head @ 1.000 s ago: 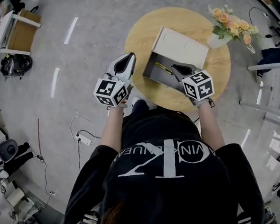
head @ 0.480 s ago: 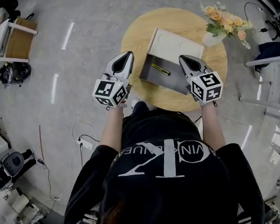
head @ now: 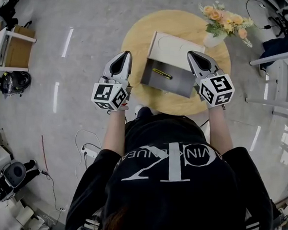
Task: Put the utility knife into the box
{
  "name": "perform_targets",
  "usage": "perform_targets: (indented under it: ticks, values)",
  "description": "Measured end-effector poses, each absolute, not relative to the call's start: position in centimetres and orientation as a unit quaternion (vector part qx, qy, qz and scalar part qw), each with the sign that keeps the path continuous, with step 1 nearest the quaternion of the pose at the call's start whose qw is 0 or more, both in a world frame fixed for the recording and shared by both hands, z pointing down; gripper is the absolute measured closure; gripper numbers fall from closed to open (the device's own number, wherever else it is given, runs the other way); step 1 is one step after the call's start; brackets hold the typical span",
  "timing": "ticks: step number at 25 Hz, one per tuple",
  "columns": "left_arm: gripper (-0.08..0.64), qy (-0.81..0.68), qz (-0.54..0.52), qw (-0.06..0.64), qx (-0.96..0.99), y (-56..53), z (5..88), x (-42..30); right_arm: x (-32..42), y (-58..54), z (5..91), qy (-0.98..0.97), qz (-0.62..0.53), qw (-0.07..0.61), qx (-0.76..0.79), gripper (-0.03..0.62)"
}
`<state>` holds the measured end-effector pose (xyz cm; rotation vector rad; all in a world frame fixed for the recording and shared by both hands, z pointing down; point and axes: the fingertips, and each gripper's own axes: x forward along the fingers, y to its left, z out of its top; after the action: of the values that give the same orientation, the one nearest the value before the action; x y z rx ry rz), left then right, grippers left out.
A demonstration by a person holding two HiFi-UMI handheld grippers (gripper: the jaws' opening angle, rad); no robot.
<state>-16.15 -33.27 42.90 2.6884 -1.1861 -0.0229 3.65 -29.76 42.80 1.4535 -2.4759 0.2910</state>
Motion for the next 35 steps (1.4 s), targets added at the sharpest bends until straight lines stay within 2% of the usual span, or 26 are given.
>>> perform_targets:
  ticks: [16,35]
  values:
    - [0.549,-0.413,-0.028,0.059,0.909,-34.6,39.2,-16.5,5.4,-30.6,37.2,-0.848,0.036,0.068,0.525,0.578]
    - [0.549,-0.433,-0.044,0.009,0.900,-35.2,35.8,-17.8,5.0,-30.9,34.6,-0.856,0.002,0.040,0.516,0.578]
